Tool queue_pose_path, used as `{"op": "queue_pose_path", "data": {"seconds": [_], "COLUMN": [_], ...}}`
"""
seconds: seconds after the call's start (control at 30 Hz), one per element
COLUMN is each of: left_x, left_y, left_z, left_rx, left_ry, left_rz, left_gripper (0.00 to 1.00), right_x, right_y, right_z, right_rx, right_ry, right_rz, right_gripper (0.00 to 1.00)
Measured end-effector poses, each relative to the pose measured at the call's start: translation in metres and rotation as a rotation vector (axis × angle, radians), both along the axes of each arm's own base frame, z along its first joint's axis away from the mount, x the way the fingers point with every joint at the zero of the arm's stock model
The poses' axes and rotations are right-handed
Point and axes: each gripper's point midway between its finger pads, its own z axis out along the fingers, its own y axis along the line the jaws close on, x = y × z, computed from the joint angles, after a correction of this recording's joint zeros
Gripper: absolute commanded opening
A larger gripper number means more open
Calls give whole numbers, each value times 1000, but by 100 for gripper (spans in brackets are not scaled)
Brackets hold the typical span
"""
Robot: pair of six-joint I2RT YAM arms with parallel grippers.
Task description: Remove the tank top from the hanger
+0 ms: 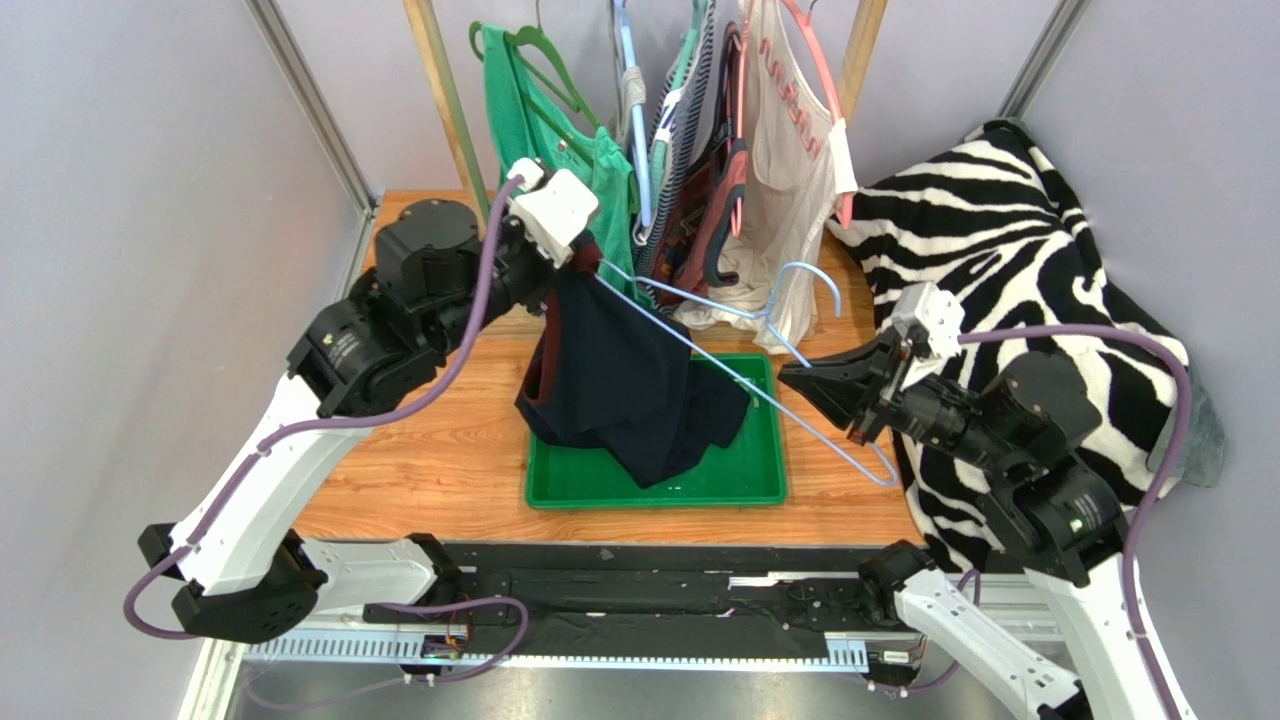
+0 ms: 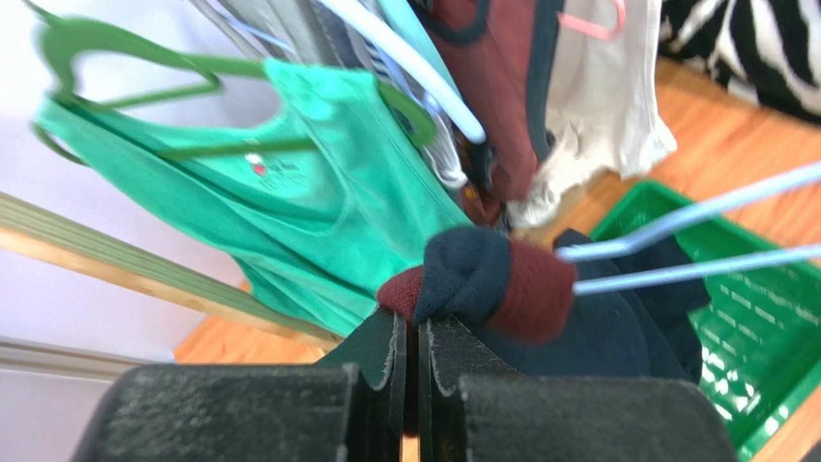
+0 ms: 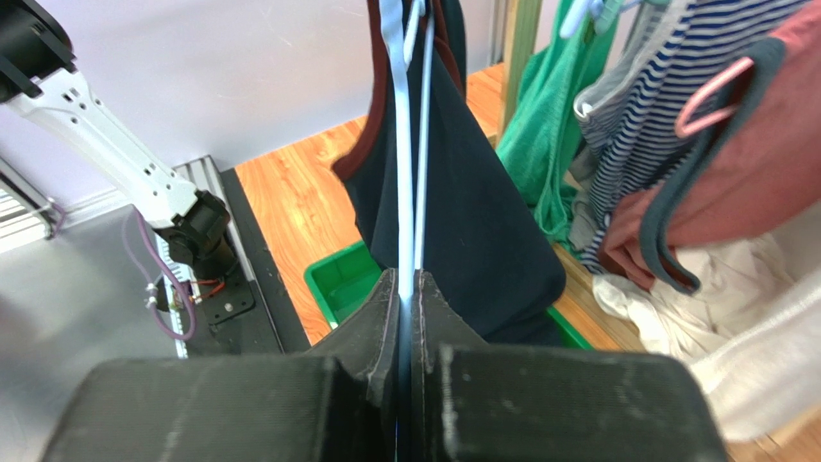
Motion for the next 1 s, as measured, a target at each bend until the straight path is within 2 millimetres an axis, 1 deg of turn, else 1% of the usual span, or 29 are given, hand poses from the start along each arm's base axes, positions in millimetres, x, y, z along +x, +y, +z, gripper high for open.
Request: {"op": "queue_pose_path", "data": {"seconds": [0.13,0.2,0.23,0.33,0.43,0.47,0.5,0.57,0.63,0.7,0.73,0.77,0.8,0.83,0.87,0.9,1.0], "left_x": [-3,-4,-4,-1,5,9,9,5,-1,-10,-16,-22,-25,-29,-33,-35,-37], "left_y": [3,3,2,-6,-19,-27,-27,-41,-55,-69,-77,-84,-89,-94,-98,-101,-103], "left_z": [31,38,38,31,17,7,7,-3,-11,-17,-21,-25,-27,-31,-35,-38,-44], "left_rx": [-53,-67,-69,-58,-32,-16,-16,-7,-4,1,4,8,13,16,18,24,32], "left_ry": [-51,-63,-63,-42,-6,19,19,55,81,107,120,134,144,161,175,186,206], "left_rz": [-1,-6,-9,-29,-48,-61,-61,-100,-142,-193,-223,-252,-270,-291,-308,-321,-329], "left_gripper": [0,0,0,0,0,0,0,0,2,11,19,23,33,65,84,96,97], "right_x": [-12,-20,-26,-46,-71,-79,-84,-88,-82,-70,-62,-56,-50,-46,-42,-38,-30], "right_y": [-17,-32,-40,-67,-97,-107,-114,-126,-133,-137,-138,-139,-139,-138,-138,-137,-134], "right_z": [-6,-6,-3,14,42,51,57,66,66,61,57,52,46,42,39,37,32], "right_rx": [-20,-31,-29,4,82,111,133,175,194,195,191,181,170,162,153,147,139], "right_ry": [6,-2,-13,-76,-178,-211,-234,-272,-280,-265,-254,-241,-225,-215,-204,-197,-180], "right_rz": [-62,-116,-143,-229,-319,-349,-371,-425,-476,-529,-553,-571,-587,-597,-607,-611,-617], "right_gripper": [0,0,0,0,0,0,0,0,0,0,0,0,0,0,0,0,0]}}
